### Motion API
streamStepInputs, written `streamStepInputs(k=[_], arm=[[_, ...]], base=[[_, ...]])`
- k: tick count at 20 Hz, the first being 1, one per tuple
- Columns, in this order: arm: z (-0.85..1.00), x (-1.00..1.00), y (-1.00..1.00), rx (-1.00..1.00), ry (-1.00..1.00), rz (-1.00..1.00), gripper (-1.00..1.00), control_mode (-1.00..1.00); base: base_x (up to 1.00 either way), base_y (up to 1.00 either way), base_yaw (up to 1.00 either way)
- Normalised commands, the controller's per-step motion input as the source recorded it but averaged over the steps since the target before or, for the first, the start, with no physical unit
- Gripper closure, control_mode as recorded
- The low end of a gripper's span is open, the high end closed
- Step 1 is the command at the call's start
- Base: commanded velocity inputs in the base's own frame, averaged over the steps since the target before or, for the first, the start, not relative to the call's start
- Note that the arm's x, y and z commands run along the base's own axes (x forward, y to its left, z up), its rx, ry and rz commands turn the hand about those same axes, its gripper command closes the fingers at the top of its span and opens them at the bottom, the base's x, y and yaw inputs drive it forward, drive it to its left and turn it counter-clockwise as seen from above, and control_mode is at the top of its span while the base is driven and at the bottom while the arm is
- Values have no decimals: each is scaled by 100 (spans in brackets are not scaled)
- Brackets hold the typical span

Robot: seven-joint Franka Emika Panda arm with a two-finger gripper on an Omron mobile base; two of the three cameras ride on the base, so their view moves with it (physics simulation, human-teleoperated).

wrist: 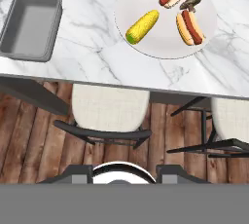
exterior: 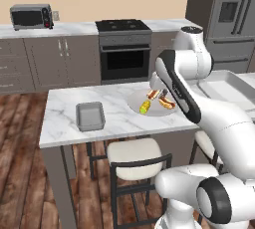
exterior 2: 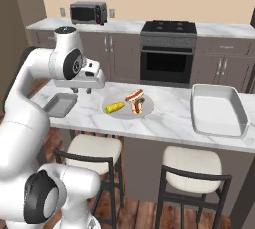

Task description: Place one cooked food and one vegetable from the large plate to each tupperware container.

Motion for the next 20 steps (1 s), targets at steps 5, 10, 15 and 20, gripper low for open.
streamStepInputs(k=[5, 10, 15, 20], arm=[[-3, 60, 5, -2, 0, -12, -100, -100], [-28, 76, 3, -1, 11, -58, -100, -100], [-33, 59, -9, 12, 8, -18, -100, -100], [-50, 77, -10, 16, 12, -5, -100, -100]], base=[[0, 0, 0], [0, 0, 0], [0, 0, 0], [0, 0, 0]])
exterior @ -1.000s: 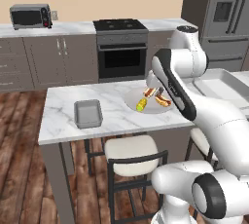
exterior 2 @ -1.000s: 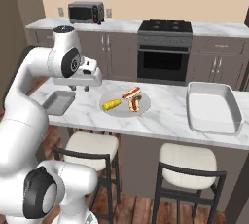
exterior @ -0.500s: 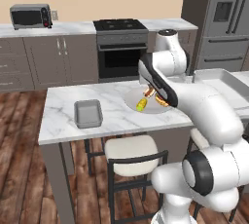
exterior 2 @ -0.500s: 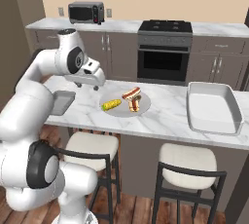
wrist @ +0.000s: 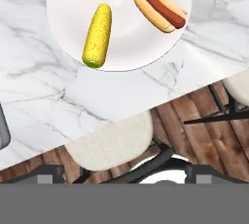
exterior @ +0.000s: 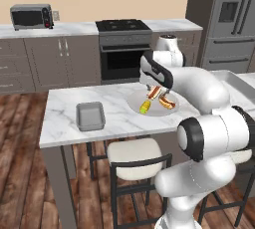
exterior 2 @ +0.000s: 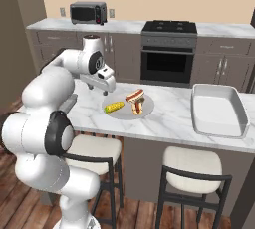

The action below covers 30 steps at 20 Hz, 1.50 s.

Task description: Place one cooked food and one vegetable from the large plate to each tupperware container.

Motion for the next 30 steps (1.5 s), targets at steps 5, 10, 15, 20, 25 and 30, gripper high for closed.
streamStepInputs(k=[5, 10, 15, 20, 25, 30], arm=[[-70, 87, -5, 0, 13, -2, -100, -100], [-79, 72, -5, 0, 5, -12, -100, -100], [-74, 94, -4, 0, 6, -11, -100, -100], [-66, 70, -4, 0, 0, -5, -100, -100], [-46, 25, 0, 0, 0, 0, -100, -100], [-33, 0, 0, 0, 1, 0, -100, -100]], base=[[0, 0, 0], [0, 0, 0], [0, 0, 0], [0, 0, 0], [0, 0, 0], [0, 0, 0]])
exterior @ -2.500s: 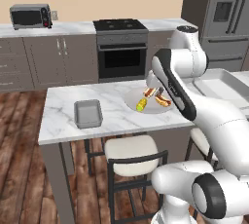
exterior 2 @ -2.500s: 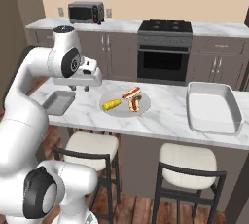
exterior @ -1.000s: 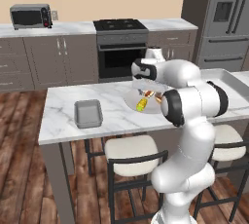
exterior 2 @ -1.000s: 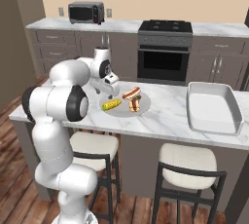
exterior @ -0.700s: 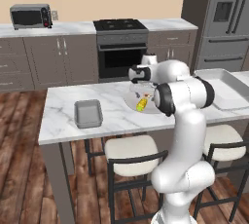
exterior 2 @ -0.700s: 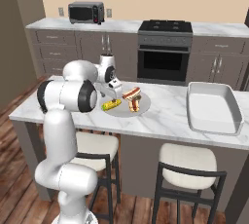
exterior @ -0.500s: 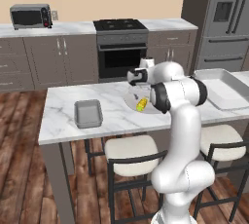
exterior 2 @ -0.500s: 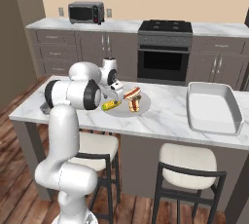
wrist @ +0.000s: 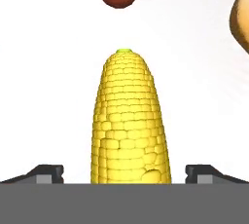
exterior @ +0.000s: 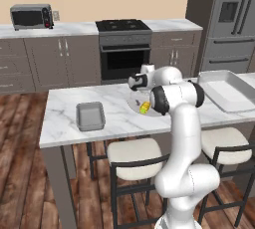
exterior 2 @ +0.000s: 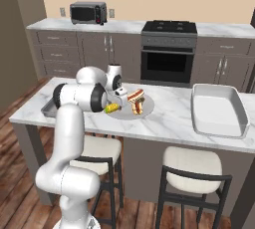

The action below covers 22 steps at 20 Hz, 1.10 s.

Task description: Place one cooked food and one vegetable from the large plate to each tupperware container.

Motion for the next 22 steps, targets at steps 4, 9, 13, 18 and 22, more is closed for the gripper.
streamStepInputs(k=[4, 9, 13, 18, 22], arm=[[-35, 0, 0, 1, 0, 0, -100, -100], [-8, 0, 0, 1, 0, 0, 100, -100], [20, -15, 30, -2, -4, 6, 100, -100], [54, -43, 79, 2, 2, 18, 100, -100], [49, -40, 98, 0, 8, 39, 100, -100]], base=[[0, 0, 0], [0, 0, 0], [0, 0, 0], [0, 0, 0], [0, 0, 0]])
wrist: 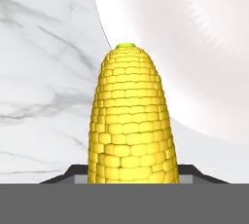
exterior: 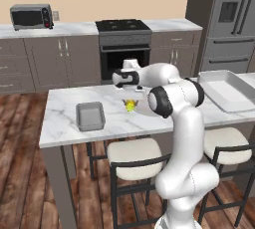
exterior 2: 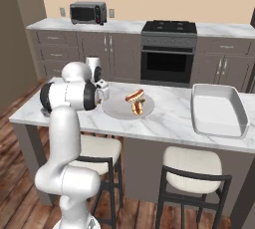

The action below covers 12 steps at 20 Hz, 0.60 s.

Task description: Place one cooked food and one vegetable from the large plate to each tupperware container.

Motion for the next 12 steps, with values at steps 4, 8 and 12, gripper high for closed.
streamStepInputs(k=[4, 8, 12], arm=[[27, -30, 90, -3, 1, 50, 100, -100], [1, -1, 100, -7, 6, 27, 100, -100], [0, -3, 85, -1, 4, -5, 100, -100]], base=[[0, 0, 0], [0, 0, 0], [0, 0, 0]])
